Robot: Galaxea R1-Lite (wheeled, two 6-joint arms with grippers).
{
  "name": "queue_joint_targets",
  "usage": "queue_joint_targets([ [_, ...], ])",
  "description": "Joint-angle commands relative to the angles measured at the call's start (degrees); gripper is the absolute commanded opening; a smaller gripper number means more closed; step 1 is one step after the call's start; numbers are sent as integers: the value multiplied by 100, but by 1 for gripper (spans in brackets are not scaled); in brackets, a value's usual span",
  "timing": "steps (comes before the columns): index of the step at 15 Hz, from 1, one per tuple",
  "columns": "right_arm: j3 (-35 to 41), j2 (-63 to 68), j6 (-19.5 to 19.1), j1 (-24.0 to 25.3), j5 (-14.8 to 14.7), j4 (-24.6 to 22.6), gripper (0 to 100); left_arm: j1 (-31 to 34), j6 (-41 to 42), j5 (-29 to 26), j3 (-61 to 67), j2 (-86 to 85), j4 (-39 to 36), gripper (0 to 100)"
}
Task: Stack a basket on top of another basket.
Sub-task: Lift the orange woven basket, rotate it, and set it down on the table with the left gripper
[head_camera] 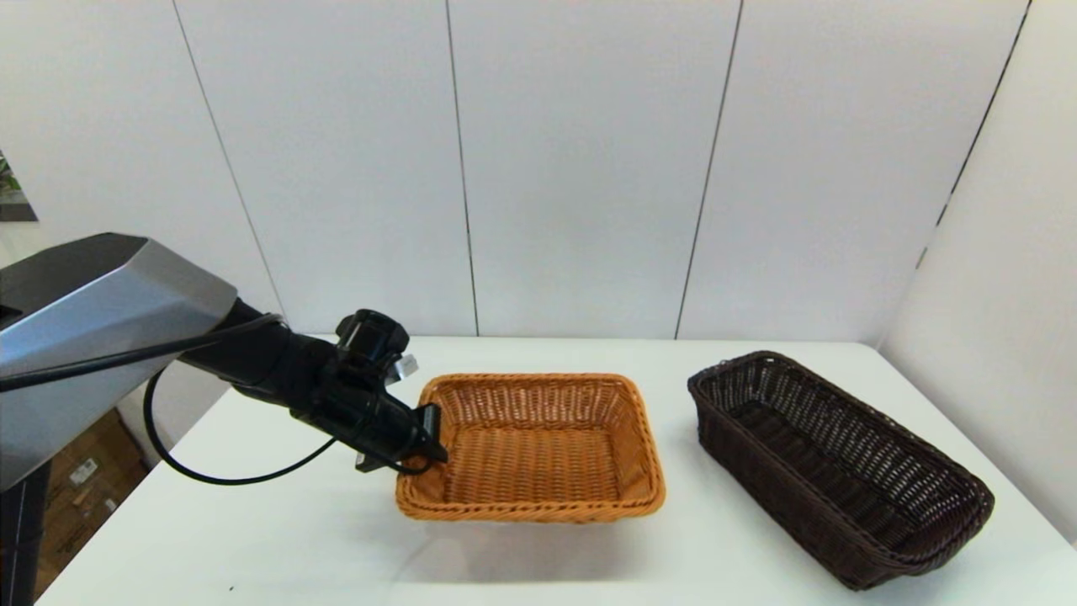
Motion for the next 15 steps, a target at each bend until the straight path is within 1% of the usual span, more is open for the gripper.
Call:
queue_joint_targets([
  [1, 0, 7, -4, -2, 3, -1, 100, -4, -22, -15, -71, 17, 77, 0],
  [4, 0, 7, -4, -2, 3, -1, 100, -13, -30, -15, -265, 44, 482, 0],
  [12, 0, 7, -4, -2, 3, -1, 100, -48, -92, -24, -326, 44, 614, 0],
  [15, 0, 7, -4, -2, 3, -1, 100, -75, -127, -24, -476, 88, 912, 0],
])
